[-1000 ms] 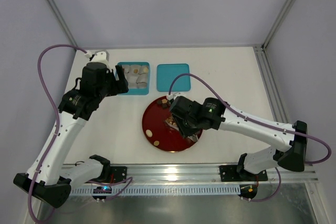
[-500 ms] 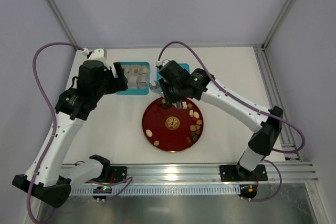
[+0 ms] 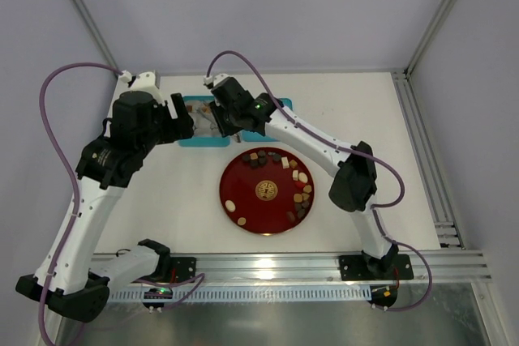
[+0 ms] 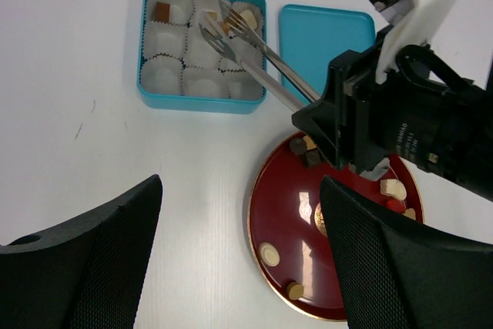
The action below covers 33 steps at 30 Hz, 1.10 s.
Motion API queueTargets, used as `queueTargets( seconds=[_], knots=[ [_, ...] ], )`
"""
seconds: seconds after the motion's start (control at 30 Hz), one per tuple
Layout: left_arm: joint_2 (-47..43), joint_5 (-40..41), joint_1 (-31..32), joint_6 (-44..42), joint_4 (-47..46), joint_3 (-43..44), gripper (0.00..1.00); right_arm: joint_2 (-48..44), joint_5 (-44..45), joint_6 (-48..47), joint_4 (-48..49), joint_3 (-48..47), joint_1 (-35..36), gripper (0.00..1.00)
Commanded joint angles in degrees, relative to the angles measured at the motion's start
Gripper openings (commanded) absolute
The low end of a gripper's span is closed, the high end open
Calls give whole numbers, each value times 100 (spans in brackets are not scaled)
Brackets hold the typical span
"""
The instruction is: Pack the chocolate
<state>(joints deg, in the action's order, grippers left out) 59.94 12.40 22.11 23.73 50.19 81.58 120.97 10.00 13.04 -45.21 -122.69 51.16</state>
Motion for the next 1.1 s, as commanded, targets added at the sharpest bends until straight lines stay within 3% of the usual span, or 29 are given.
queueTargets(
  seconds=[0.0, 0.2, 1.07],
  knots=[
    [-71, -36, -14, -96, 104, 209, 81, 58, -270, -205, 943, -142, 8, 36],
    [-70, -28, -14, -96, 104, 130, 81, 295, -578, -152, 1629, -79, 26, 36],
    [-141, -10, -14, -105, 122, 77, 81, 1148, -578, -91, 1902, -378, 70, 36]
  ],
)
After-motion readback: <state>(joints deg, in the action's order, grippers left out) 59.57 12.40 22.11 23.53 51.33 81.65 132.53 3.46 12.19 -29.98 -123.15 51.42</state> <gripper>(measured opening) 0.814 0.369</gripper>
